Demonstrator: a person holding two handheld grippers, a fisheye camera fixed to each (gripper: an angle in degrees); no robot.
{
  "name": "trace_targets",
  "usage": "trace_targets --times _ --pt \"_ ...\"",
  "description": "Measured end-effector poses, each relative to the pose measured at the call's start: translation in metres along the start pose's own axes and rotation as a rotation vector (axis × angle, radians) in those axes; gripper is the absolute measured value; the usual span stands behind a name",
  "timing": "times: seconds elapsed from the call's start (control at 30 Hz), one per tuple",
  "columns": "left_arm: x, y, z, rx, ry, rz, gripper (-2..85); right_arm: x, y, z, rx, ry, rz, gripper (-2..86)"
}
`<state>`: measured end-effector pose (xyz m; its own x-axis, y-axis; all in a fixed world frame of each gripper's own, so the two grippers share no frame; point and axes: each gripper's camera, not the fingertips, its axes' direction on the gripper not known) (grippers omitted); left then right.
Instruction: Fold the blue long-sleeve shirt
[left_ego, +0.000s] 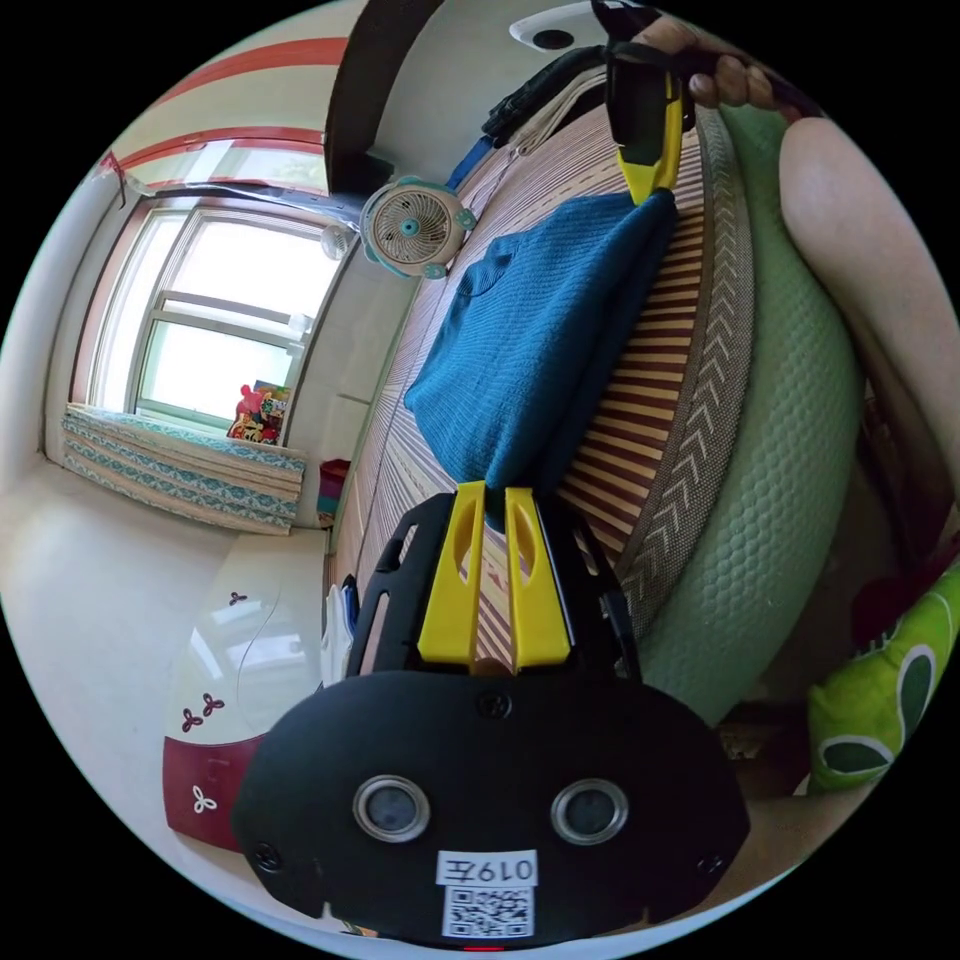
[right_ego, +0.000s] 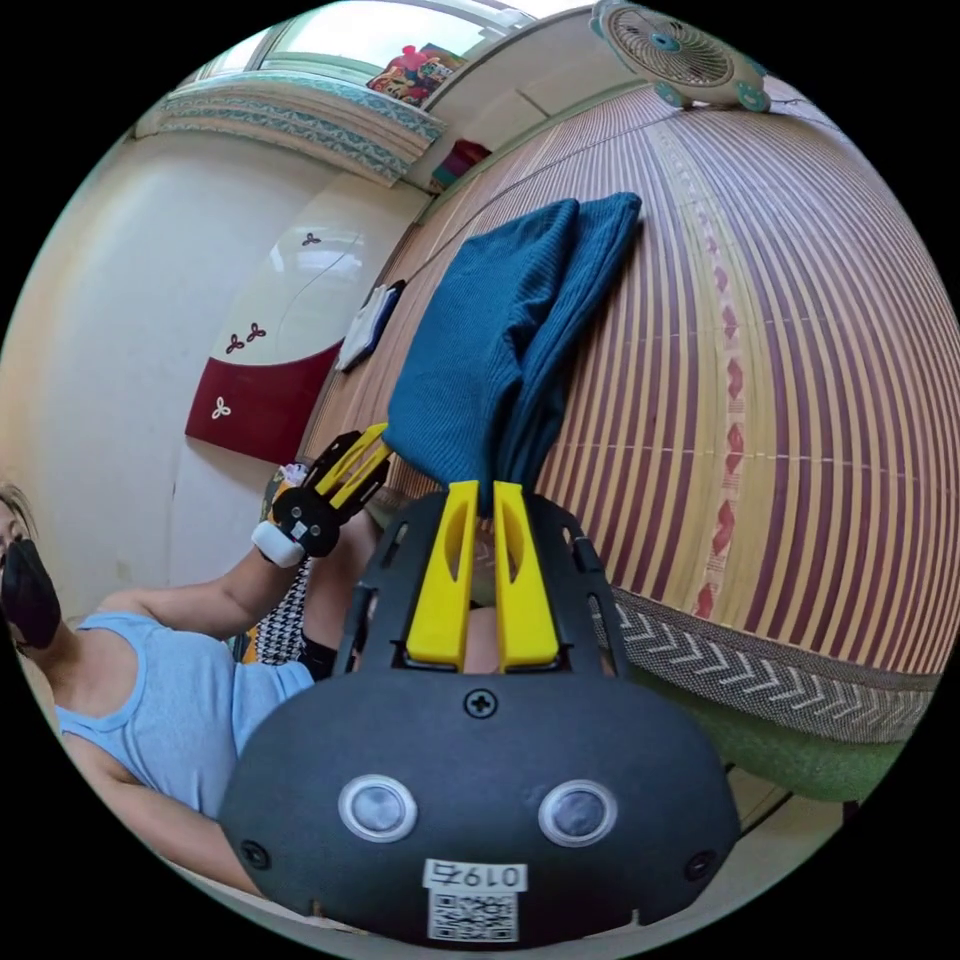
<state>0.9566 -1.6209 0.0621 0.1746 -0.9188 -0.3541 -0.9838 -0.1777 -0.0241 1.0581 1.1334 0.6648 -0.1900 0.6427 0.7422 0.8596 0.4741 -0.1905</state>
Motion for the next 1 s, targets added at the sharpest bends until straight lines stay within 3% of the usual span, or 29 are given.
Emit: trace_targets --times 0.2,0.33,0.57,0.8,1.0 --pt "0.001 0.009 0.013 0.005 -0.005 -0.002 0.8 0.000 -0.016 -0.019 -0.027 -0.009 -0.008 6.8" --pt "-0.005 0.014 0.021 0.006 0.015 -0.021 0.8 0.001 -0.028 -0.042 0.055 -0.038 0.011 7.3" --pt "-0.016 0.024 0.037 0.010 0.047 -0.049 0.9 0.014 -0.066 -0.040 0.086 -0.050 0.153 8.9" --pt "-0.026 0.033 0.050 0.012 0.059 -0.058 0.8 0.025 -0.077 -0.038 0.117 -0.031 0.208 0.6" --pt "-0.031 0.042 0.060 0.025 0.058 -0.063 0.7 0.026 -0.077 -0.047 0.125 -0.016 0.199 -0.3"
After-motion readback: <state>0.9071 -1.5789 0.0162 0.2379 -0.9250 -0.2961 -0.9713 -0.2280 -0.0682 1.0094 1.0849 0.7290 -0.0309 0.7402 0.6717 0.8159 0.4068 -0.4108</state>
